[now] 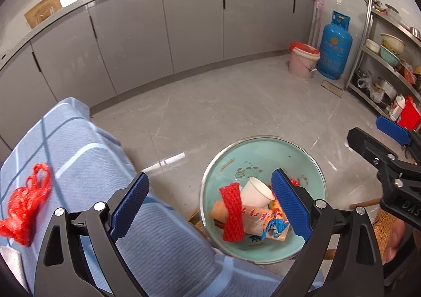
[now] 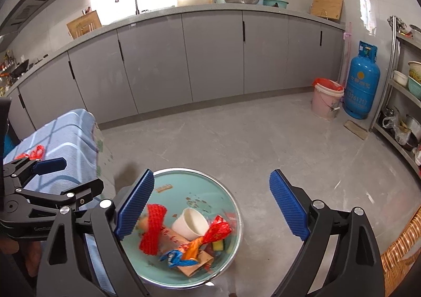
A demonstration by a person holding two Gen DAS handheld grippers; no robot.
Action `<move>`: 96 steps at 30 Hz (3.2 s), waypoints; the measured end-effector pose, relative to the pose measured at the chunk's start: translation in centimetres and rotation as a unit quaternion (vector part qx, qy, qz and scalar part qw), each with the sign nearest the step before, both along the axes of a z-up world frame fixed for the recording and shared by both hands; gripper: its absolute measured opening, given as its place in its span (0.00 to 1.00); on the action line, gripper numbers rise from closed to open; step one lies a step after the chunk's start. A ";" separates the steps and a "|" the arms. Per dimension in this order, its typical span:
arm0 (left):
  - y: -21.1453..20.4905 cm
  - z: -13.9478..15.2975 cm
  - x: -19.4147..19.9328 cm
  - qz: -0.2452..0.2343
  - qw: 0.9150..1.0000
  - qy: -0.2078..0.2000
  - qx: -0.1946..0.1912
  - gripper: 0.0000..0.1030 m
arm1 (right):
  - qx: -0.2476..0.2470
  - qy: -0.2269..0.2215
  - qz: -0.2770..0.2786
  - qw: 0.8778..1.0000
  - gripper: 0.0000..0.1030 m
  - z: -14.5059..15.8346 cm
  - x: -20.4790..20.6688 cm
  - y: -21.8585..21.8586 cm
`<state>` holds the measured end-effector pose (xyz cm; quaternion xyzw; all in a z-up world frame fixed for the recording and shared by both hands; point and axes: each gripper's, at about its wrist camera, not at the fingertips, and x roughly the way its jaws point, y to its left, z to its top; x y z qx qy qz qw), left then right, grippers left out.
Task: Collect trash
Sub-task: 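Move both open tools back over the white paper towel and red bag on the table, then grasp the white paper towel with the left tool while the right tool grasps the red bag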
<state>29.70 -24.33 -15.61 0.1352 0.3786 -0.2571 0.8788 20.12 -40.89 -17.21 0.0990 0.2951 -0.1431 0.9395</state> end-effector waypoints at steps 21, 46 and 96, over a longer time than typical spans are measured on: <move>13.6 4.5 -4.0 0.092 0.995 -0.037 -0.025 0.90 | 0.012 -0.003 0.080 0.997 0.90 2.9 0.5 11.6; 26.4 4.4 -5.4 0.210 0.976 -0.049 -0.011 0.90 | 0.003 0.007 0.167 0.986 0.92 3.2 2.3 22.4; 40.3 -0.3 -1.0 0.357 0.934 0.003 -0.014 0.17 | 0.044 0.094 0.265 0.959 0.66 -0.9 16.2 37.0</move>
